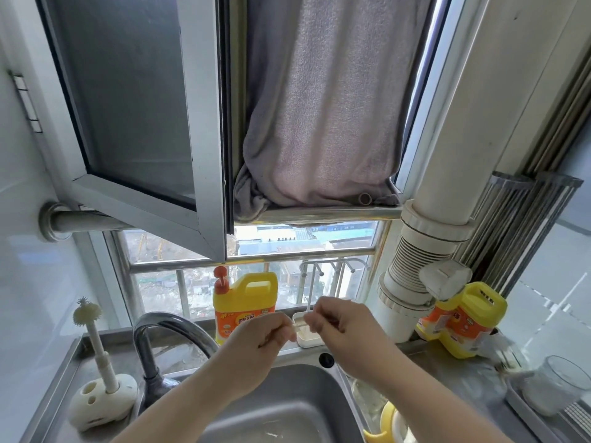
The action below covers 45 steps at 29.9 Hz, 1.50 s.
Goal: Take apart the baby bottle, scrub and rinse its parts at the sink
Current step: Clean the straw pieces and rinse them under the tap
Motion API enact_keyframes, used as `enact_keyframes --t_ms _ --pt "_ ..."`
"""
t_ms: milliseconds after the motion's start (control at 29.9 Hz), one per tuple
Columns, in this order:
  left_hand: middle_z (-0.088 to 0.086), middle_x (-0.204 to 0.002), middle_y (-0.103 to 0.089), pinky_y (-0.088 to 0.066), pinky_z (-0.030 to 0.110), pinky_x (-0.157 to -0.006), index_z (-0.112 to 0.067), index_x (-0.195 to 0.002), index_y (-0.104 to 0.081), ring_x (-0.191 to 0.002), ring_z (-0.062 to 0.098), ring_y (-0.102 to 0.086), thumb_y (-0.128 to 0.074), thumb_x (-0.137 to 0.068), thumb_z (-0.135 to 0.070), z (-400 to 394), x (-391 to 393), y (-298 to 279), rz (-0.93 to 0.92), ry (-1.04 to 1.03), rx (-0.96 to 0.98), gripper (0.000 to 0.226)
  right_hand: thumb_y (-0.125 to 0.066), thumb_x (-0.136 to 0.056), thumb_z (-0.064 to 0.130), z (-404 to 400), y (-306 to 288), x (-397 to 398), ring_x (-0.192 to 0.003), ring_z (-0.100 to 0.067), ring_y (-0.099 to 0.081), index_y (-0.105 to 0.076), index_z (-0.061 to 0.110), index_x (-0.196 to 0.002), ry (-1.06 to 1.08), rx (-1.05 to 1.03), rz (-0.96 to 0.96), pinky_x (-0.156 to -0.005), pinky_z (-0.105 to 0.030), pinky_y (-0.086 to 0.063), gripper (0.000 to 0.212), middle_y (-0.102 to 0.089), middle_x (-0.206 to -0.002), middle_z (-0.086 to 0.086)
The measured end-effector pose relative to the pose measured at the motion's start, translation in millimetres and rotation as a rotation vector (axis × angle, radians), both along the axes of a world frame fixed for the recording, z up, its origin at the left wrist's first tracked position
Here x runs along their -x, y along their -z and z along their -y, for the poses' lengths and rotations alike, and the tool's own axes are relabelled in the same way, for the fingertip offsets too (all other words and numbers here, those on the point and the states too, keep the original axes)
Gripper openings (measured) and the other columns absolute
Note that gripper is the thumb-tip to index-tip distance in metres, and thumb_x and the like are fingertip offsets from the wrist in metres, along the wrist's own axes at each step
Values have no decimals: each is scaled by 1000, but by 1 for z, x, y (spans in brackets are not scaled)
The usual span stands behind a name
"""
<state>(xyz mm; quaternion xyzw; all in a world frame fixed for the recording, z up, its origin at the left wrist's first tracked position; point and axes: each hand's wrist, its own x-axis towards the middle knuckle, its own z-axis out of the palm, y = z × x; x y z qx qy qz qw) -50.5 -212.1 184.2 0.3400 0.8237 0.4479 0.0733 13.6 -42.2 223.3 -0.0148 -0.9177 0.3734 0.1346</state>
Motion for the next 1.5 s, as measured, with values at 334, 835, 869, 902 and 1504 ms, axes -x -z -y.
enact_keyframes --t_ms 334,835,869,902,1504 --pt "-6 -65 -53 -38 23 -62 -32 -76 -65 -60 9 -47 -47 -97 -30 1 1 -4 122 -30 38 27 -57 -92 29 -5 -2 1 -41 -4 -36 -54 24 -63 70 76 -31 -43 -11 -31 29 -41 -48 8" --pt "-6 -57 -43 -31 20 -52 -16 -81 -60 -51 10 -35 -47 -98 -19 1 -1 -4 296 78 -97 21 -57 -92 30 -8 -10 -2 -50 -2 -41 -55 18 -67 33 -66 -18 -51 -15 -34 27 -45 -53 6" --pt "-5 -57 -44 -31 23 -53 -14 -79 -58 -52 13 -35 -49 -97 -17 1 -1 -3 306 75 -108 20 -57 -91 30 -7 -9 -3 -51 -2 -42 -56 16 -69 4 -92 -2 -52 -15 -34 26 -47 -55 5" --pt "-4 -57 -45 -31 25 -53 -13 -78 -56 -53 14 -36 -50 -96 -15 1 -1 -3 310 72 -120 19 -57 -91 30 -7 -9 -3 -51 -2 -41 -56 16 -69 5 -91 -6 -52 -15 -33 26 -47 -56 5" --pt "-10 -56 -49 -31 22 -56 -25 -71 -56 -55 9 -37 -51 -96 -19 -2 -1 -3 242 79 -108 26 -57 -91 28 -19 -19 -6 -54 -3 -42 -58 12 -71 14 -118 -53 -53 -15 -34 26 -46 -56 6"
